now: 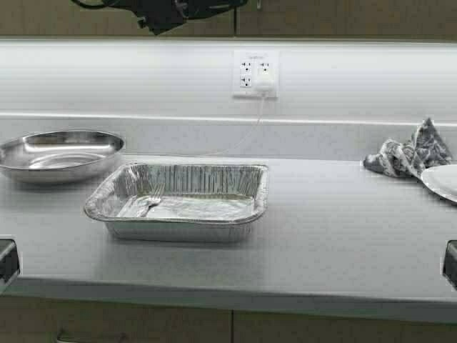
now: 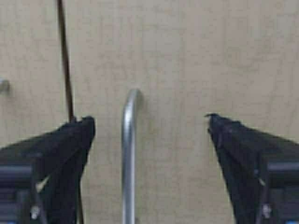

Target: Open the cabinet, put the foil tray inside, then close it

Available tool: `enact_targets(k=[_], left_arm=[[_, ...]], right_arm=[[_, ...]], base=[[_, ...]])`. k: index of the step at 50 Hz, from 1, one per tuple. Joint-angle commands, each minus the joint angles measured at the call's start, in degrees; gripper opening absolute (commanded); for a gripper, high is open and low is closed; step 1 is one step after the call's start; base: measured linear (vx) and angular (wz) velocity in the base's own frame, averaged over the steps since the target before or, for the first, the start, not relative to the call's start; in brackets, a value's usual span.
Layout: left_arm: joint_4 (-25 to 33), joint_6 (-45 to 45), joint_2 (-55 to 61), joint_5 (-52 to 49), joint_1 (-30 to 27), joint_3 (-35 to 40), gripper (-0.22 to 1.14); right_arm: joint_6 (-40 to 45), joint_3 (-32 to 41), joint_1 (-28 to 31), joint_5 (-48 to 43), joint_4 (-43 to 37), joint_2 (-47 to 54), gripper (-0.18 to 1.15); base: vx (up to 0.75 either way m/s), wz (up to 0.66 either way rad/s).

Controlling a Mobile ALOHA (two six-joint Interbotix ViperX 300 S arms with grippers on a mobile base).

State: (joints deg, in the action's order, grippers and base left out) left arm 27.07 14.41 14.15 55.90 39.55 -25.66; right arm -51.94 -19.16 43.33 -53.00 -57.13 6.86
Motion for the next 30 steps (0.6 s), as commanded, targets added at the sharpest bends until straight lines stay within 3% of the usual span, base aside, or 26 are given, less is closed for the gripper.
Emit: enact_targets(k=[1,3,9,12,14,20,30], left_arm=[[1.0,0.0,-0.6,-0.2,-0.4,2.9,0.85],[1.3,0.1,-0.5,-0.3,-0.5,3.1,0.73],[1.4,0.4,-0.5,-2.4,-0.8,4.2,0.15],[1.4,0.4,-0.8,-4.7,-0.8,4.8,-0.09],[1.2,0.4,-1.1,-6.0,-0.8,5.0,-0.12],[0.7,0.5,-3.0,-8.9,-0.8,3.7,0.07],[-0.5,0.5,-10.5,-10.7,-0.8,-4.8,0.03]], right_arm=[[0.1,1.7,-0.2,-0.3,-0.1,-0.3,0.89],[0.1,1.8,-0.2,-0.2,-0.2,-0.1,0.8],[0.1,2.0,-0.2,-0.2,-0.5,-0.2,0.16],[0.1,1.8,-0.2,-0.2,-0.6,-0.6,-0.08],[0.0,1.8,-0.2,-0.2,-0.8,-0.8,-0.1],[-0.1,0.0,-0.2,0.0,-1.6,-3.1,0.11],[-0.4,-8.3,0.5,6.6,-2.6,-12.6,0.06]], base=[[-0.01,0.02],[-0.01,0.01],[-0.01,0.01],[-0.02,0.02],[-0.02,0.01],[-0.01,0.02],[-0.02,0.0]])
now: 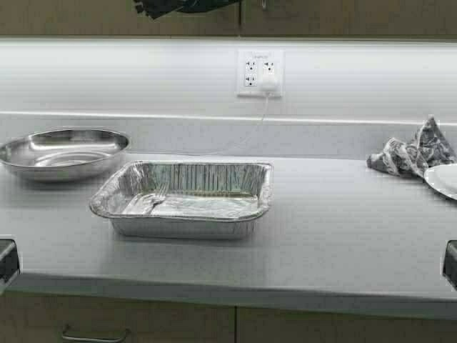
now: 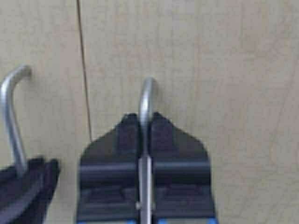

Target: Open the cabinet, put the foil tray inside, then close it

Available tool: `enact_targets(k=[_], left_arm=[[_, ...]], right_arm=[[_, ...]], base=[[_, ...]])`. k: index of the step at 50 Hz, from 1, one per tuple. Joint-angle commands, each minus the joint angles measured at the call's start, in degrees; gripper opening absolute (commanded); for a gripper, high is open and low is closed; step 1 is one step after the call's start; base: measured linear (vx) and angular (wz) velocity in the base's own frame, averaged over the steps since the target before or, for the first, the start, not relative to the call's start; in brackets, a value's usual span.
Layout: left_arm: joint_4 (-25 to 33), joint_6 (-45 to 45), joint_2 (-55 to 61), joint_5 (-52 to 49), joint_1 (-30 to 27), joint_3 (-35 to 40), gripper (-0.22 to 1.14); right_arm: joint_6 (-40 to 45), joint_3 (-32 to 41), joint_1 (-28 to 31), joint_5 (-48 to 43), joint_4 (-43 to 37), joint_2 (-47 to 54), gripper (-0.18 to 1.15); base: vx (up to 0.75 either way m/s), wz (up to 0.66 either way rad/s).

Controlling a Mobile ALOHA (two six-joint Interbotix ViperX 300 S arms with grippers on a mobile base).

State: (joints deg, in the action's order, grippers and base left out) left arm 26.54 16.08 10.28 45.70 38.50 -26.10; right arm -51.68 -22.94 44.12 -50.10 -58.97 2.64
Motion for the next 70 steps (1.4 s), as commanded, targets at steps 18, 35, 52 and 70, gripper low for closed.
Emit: enact_targets(k=[18,35,52,70], left_arm=[[-0.4,3.3,-23.8,-12.5,-3.3,-19.2,0.03],[-1.6,6.1,-36.9,-22.4,-9.3,-25.8,0.03],[-1.9,7.6,-41.0,-26.3,-16.0,-27.0,0.07],[-8.3,7.8,-44.3,-30.7,-17.5,-28.8,1.0]], right_arm=[[-3.9,-21.5,-2.5,17.8,-0.8,-27.6,0.06],[-4.0,-29.7,-16.3,33.4,0.3,-40.4,0.06],[-0.1,-28.0,-27.9,47.1,6.8,-40.9,0.14],[4.1,-28.9,-29.8,59.4,9.8,-47.5,1.03]], base=[[-0.03,0.0],[-0.13,0.0],[-0.15,0.02],[-0.11,0.02]])
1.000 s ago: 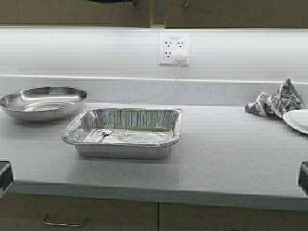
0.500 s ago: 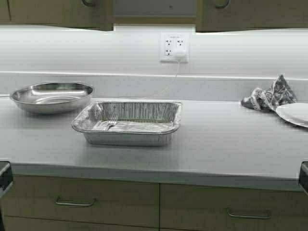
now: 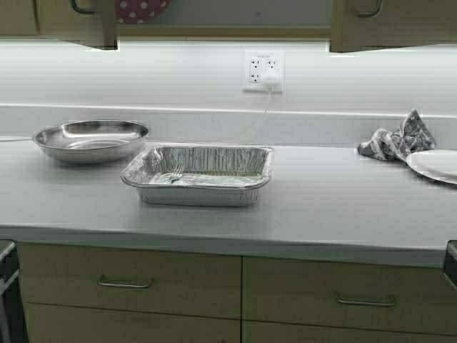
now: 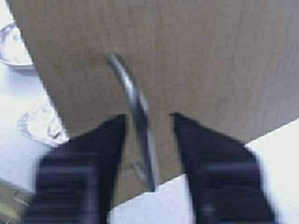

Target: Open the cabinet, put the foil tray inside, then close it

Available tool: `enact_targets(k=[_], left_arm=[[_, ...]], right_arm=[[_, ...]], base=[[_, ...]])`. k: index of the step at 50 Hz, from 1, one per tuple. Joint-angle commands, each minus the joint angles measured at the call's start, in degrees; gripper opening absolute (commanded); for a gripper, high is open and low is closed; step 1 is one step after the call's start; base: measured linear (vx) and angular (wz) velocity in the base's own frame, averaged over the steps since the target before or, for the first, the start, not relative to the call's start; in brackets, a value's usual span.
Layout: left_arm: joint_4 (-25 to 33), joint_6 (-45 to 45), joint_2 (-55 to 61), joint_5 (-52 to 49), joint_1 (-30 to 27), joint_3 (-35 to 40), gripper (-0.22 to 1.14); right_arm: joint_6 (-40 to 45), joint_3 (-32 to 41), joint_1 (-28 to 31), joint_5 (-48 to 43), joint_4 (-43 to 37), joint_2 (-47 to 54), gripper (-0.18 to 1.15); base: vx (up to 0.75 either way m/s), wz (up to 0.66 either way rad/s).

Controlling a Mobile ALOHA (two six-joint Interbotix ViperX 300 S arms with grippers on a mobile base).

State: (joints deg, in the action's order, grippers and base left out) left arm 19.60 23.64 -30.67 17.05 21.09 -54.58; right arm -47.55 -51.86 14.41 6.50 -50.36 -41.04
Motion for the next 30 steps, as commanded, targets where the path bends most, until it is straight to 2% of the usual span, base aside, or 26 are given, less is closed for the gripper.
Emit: enact_targets(k=[1,7,11,14,16,19,21,23,26,30], left_arm=[[-1.3,0.3,-4.0,-2.9,-0.1,-0.6,0.96],[-1.5,-0.1,-9.0,-10.7,-0.1,-2.5,0.76],[-1.5,-0.5,-13.3,-18.1,0.0,-3.3,0.53],[-1.5,-0.9,-16.7,-22.3,0.3,-3.8,0.27],[-1.5,-1.0,-19.0,-23.3,0.8,-4.1,0.07],[-1.3,-1.8,-21.2,-22.1,3.0,-4.2,-0.12],[-1.3,-2.5,-21.5,-20.4,5.1,-4.0,-0.11],[-1.3,-3.3,-21.2,-18.2,7.3,-3.6,-0.04],[-1.3,-5.0,-18.5,-14.9,10.8,-2.5,0.07],[-1.4,-6.7,-12.7,-11.4,14.1,-0.8,0.06]], right_arm=[[0.0,-0.1,-0.1,3.8,1.6,-4.7,1.02],[1.6,-0.4,0.0,9.3,2.8,-10.1,0.94],[4.3,-0.4,-0.1,14.6,3.0,-12.6,0.83],[6.9,-0.5,0.0,17.7,3.3,-13.6,0.66],[8.7,-0.7,0.0,19.5,3.3,-13.5,0.46],[10.0,-1.1,0.1,19.8,3.3,-12.7,0.18],[10.0,-1.2,0.7,19.5,3.3,-11.8,0.03],[9.9,-1.0,2.0,18.2,3.3,-10.5,-0.06],[9.8,-0.3,5.5,15.4,3.3,-8.3,-0.02],[9.3,1.8,12.6,10.1,4.0,-4.6,0.1]], base=[[-0.11,0.01],[-0.09,0.0],[-0.06,-0.02],[-0.05,-0.03],[-0.05,-0.04],[-0.04,-0.04],[-0.04,-0.04],[-0.04,-0.05],[-0.04,-0.05],[-0.04,-0.06]])
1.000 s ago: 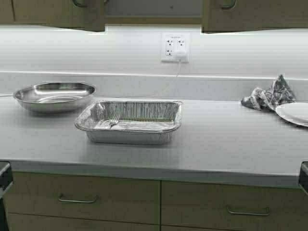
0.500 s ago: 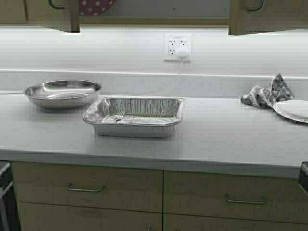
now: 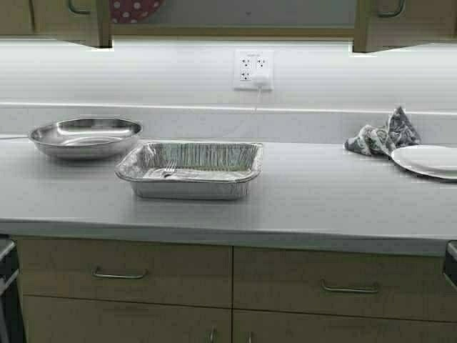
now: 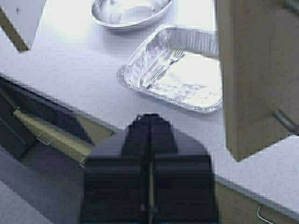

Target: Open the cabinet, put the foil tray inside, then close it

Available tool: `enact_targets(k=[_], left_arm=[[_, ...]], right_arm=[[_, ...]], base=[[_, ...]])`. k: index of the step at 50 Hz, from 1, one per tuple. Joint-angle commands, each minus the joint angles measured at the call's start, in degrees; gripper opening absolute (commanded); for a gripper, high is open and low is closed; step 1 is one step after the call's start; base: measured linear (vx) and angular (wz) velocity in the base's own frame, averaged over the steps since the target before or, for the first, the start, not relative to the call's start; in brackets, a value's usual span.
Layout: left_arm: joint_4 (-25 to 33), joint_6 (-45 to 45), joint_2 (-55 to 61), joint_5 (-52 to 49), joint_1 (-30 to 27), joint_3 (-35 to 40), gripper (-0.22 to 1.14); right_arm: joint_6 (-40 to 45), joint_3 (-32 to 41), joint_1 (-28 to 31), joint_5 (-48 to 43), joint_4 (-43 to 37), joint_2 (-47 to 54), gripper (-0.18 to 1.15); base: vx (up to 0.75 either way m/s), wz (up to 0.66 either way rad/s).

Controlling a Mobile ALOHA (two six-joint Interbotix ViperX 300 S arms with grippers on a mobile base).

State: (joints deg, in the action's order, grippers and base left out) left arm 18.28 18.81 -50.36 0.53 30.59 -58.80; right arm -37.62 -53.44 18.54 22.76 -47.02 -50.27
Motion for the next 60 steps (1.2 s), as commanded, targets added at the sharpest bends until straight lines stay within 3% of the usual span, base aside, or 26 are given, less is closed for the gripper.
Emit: enact_targets(k=[1,6,11,25,35,42,52,60], left_arm=[[-0.2,-2.1,8.7,6.1,5.4,4.0,0.05],[-0.2,-3.4,17.7,11.7,8.0,8.1,0.03],[0.0,-4.3,25.4,15.7,8.3,12.8,0.03],[0.0,-4.7,43.6,17.1,6.2,29.4,0.03],[0.0,-5.4,52.3,16.3,0.4,38.0,0.03],[-0.1,-5.9,52.6,14.8,-3.8,38.3,0.03],[-0.3,-5.8,48.2,14.7,-7.7,33.3,0.03],[-0.6,-5.7,44.5,16.4,-8.5,29.8,0.04]], right_arm=[[-0.6,4.0,10.2,-7.6,1.1,5.7,0.11],[-0.6,7.6,17.7,-15.1,4.7,12.0,0.09],[0.1,10.7,20.6,-20.3,6.3,18.5,0.08],[0.4,16.2,20.7,-34.0,7.0,32.8,0.08],[0.3,16.2,16.0,-35.6,7.0,35.3,0.08],[0.2,13.0,11.2,-34.3,7.1,32.3,0.08],[0.1,7.6,4.4,-31.4,7.8,24.8,0.08],[0.8,6.5,2.6,-29.1,8.3,21.9,0.12]], base=[[-0.04,-0.04],[-0.03,-0.01],[-0.02,-0.01],[0.0,0.0],[0.0,0.0],[0.0,0.0],[0.0,0.0],[0.0,0.0]])
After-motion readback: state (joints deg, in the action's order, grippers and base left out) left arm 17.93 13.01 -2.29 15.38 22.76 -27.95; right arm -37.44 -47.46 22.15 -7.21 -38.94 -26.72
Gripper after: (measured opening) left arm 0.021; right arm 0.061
